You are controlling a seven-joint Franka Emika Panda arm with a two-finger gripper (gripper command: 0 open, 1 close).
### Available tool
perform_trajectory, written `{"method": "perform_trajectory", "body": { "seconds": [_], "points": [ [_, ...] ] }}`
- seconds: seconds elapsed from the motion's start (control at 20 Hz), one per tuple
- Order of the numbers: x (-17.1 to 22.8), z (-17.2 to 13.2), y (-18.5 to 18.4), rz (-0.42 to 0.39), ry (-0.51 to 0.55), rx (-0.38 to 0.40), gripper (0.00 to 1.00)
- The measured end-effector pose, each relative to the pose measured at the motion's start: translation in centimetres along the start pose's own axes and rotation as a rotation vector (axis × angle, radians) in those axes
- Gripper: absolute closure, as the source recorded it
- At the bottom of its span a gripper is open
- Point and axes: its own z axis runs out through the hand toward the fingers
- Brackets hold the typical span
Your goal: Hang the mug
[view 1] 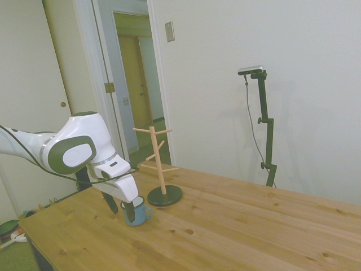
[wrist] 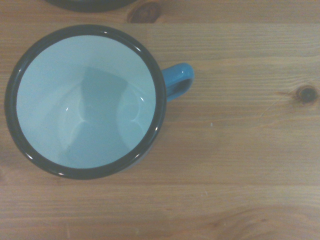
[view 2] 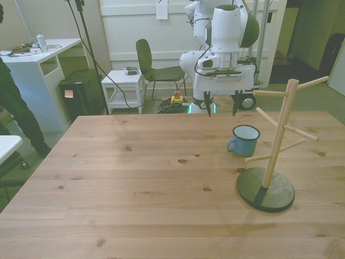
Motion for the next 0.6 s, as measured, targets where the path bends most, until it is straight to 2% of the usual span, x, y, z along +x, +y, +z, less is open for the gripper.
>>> {"method": "perform_trajectory", "body": {
  "seconds": [0.3, 0.6],
  "points": [
    [0.0, -0.1, -0.2, -0.003, -0.014, -0.014, 0.00],
    [-0.6, -2.0, -2.6, -0.022, 0.015, 0.005, 0.00]
  ]
}}
